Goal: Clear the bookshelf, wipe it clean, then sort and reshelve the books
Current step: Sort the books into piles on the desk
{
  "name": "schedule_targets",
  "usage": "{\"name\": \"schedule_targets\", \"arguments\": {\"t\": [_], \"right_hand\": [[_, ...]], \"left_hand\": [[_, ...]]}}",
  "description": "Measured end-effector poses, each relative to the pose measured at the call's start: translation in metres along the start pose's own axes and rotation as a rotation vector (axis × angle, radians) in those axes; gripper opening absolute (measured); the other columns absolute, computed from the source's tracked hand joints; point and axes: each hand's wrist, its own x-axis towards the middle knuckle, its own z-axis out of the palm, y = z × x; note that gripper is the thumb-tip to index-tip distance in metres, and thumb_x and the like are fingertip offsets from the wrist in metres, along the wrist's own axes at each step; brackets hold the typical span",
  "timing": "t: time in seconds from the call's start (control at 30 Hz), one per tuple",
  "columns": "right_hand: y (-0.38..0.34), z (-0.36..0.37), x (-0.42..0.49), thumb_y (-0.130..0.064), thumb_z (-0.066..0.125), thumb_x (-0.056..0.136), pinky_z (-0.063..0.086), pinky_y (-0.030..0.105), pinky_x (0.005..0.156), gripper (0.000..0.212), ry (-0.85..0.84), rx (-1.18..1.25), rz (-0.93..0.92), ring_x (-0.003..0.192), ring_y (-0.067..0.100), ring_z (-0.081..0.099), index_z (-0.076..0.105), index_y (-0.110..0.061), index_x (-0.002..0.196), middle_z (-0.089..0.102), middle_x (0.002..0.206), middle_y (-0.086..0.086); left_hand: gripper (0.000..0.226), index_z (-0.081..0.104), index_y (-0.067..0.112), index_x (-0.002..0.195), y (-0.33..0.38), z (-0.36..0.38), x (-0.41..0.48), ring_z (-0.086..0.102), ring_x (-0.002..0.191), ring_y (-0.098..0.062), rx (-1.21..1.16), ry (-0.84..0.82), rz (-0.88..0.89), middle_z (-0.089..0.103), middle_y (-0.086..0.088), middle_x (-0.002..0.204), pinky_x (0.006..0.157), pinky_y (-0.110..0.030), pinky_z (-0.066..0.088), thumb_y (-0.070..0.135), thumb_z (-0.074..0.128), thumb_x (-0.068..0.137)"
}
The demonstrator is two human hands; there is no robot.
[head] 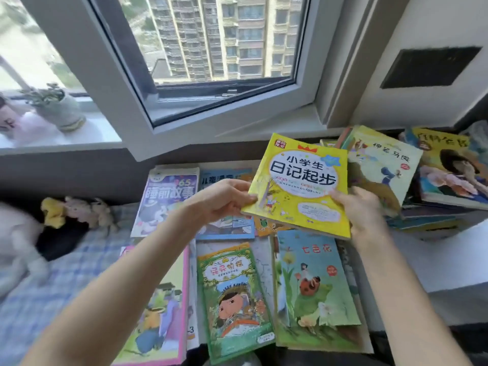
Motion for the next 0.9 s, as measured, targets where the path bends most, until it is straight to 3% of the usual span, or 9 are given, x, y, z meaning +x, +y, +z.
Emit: {"name": "schedule_targets", "arguments": {"t": [0.1, 0.2, 0.27, 0.37, 0.43, 0.5, 0.6, 0.77, 0.9], "right_hand": [[0.008, 0.031, -0.016, -0.001, 0.061, 0.090, 0.057, 0.046, 0.079, 0.012, -0.184, -0.031, -0.019, 0.079, 0.027, 0.069, 0.065, -0.008, 0.099, 0.070, 0.094, 0.011], [0.022, 0.059, -0.041, -0.001, 0.058, 0.092, 0.057, 0.042, 0.073, 0.014, -0.338, -0.097, -0.030, 0.069, 0.017, 0.069, 0.060, -0.008, 0.104, 0.069, 0.088, 0.004], [0.032, 0.073, -0.057, 0.001, 0.059, 0.091, 0.059, 0.037, 0.065, 0.019, -0.384, -0.132, -0.064, 0.067, 0.013, 0.069, 0.058, -0.016, 0.097, 0.069, 0.086, 0.001], [0.041, 0.087, -0.079, 0.000, 0.060, 0.090, 0.057, 0.039, 0.069, 0.023, -0.438, -0.239, -0.157, 0.079, 0.018, 0.069, 0.056, -0.014, 0.108, 0.069, 0.095, 0.002], [0.044, 0.094, -0.089, 0.001, 0.060, 0.090, 0.055, 0.036, 0.067, 0.024, -0.451, -0.305, -0.209, 0.082, 0.017, 0.067, 0.055, -0.013, 0.109, 0.067, 0.095, 0.001], [0.051, 0.099, -0.097, 0.001, 0.060, 0.090, 0.053, 0.031, 0.063, 0.025, -0.435, -0.344, -0.218, 0.079, 0.013, 0.066, 0.054, -0.012, 0.110, 0.065, 0.092, -0.003], [0.062, 0.101, -0.105, -0.001, 0.061, 0.090, 0.054, 0.032, 0.062, 0.027, -0.424, -0.387, -0.188, 0.082, 0.019, 0.068, 0.055, -0.009, 0.115, 0.068, 0.098, 0.005], [0.082, 0.094, -0.118, -0.002, 0.059, 0.091, 0.056, 0.041, 0.072, 0.033, -0.386, -0.427, -0.129, 0.090, 0.027, 0.068, 0.051, -0.008, 0.123, 0.068, 0.106, 0.011], [0.090, 0.086, -0.123, -0.002, 0.061, 0.091, 0.055, 0.049, 0.080, 0.041, -0.334, -0.418, -0.094, 0.087, 0.029, 0.069, 0.049, -0.007, 0.129, 0.069, 0.104, 0.012]], "left_hand": [[0.010, 0.063, 0.005, 0.097, -0.025, -0.031, -0.043, 0.061, 0.067, -0.009, 0.181, 0.078, -0.026, 0.068, -0.002, 0.084, 0.057, -0.016, 0.050, 0.004, 0.064, 0.087], [0.012, 0.069, 0.007, 0.093, -0.056, -0.062, -0.087, 0.061, 0.065, -0.009, 0.406, 0.256, -0.101, 0.067, 0.001, 0.074, 0.061, -0.019, 0.049, 0.018, 0.063, 0.091], [0.027, 0.069, 0.003, 0.099, -0.088, -0.091, -0.107, 0.062, 0.071, -0.014, 0.576, 0.559, -0.149, 0.068, -0.003, 0.081, 0.064, -0.023, 0.047, 0.028, 0.061, 0.093], [0.036, 0.064, 0.001, 0.105, -0.146, -0.129, -0.141, 0.062, 0.094, -0.029, 0.826, 1.028, -0.359, 0.068, -0.016, 0.102, 0.073, -0.030, 0.043, 0.034, 0.054, 0.094], [0.047, 0.059, -0.001, 0.109, -0.184, -0.138, -0.157, 0.060, 0.106, -0.033, 0.775, 1.001, -0.505, 0.065, -0.019, 0.112, 0.076, -0.032, 0.045, 0.043, 0.056, 0.092], [0.047, 0.062, 0.002, 0.110, -0.211, -0.135, -0.165, 0.062, 0.104, -0.031, 0.691, 0.921, -0.493, 0.068, -0.016, 0.107, 0.069, -0.030, 0.043, 0.043, 0.064, 0.087], [0.041, 0.063, 0.005, 0.103, -0.224, -0.129, -0.174, 0.063, 0.099, -0.030, 0.747, 0.951, -0.469, 0.065, -0.014, 0.093, 0.063, -0.029, 0.035, 0.041, 0.067, 0.086], [0.047, 0.041, 0.014, 0.060, -0.239, -0.159, -0.189, 0.045, 0.059, -0.020, 0.514, 0.911, -0.447, 0.047, -0.004, 0.061, 0.052, -0.029, 0.028, 0.040, 0.071, 0.083], [0.039, 0.038, 0.013, 0.069, -0.237, -0.183, -0.225, 0.035, 0.052, -0.016, 0.283, 0.958, -0.281, 0.039, -0.005, 0.059, 0.049, -0.024, 0.028, 0.028, 0.068, 0.088]]}}
